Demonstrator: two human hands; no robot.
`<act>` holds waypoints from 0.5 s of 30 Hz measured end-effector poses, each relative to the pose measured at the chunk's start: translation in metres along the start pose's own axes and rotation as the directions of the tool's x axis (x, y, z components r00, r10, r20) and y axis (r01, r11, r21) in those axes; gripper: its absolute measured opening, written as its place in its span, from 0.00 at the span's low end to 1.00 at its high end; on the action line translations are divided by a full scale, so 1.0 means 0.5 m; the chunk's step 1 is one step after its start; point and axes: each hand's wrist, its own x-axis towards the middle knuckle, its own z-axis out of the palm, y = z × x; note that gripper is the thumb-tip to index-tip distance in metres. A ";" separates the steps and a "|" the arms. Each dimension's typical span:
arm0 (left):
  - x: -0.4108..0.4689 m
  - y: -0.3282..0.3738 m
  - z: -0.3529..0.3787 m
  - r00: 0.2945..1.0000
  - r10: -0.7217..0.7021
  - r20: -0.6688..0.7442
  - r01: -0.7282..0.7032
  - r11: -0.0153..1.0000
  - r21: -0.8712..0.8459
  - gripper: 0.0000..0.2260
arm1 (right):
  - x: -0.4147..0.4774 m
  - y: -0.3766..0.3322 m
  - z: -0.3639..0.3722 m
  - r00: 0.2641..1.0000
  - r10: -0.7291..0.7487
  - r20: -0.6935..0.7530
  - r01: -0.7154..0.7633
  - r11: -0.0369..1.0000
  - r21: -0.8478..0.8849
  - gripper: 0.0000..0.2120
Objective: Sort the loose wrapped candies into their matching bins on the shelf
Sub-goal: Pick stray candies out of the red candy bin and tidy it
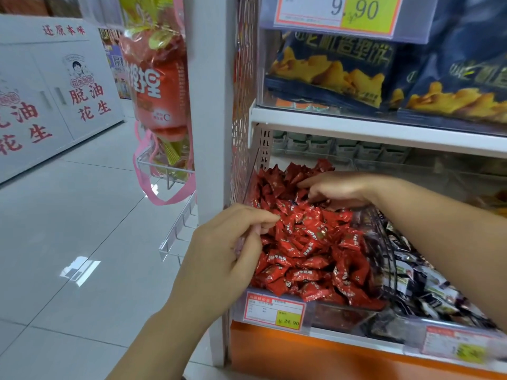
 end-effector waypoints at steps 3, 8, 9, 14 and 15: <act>-0.001 0.000 0.000 1.000 0.002 0.003 -0.002 1.000 0.015 0.11 | -0.007 0.004 0.000 1.000 0.007 -0.008 -0.006 0.999 0.040 0.23; -0.001 0.002 0.002 1.000 0.003 -0.001 -0.003 1.000 0.019 0.11 | 0.004 0.001 0.011 0.999 -0.036 -0.014 0.034 0.994 -0.101 0.20; -0.001 0.003 0.002 1.000 0.003 -0.002 -0.003 1.000 0.018 0.11 | 0.009 0.000 0.013 0.999 -0.043 -0.009 0.042 0.991 -0.124 0.20; -0.001 0.002 0.001 1.000 0.004 0.004 -0.004 1.000 -0.006 0.11 | 0.041 -0.010 0.028 0.998 -0.045 0.045 0.057 0.944 -0.324 0.24; -0.001 0.001 0.000 1.000 0.004 0.005 -0.004 1.000 -0.010 0.11 | 0.047 -0.012 0.030 0.998 -0.041 0.057 0.058 0.937 -0.346 0.25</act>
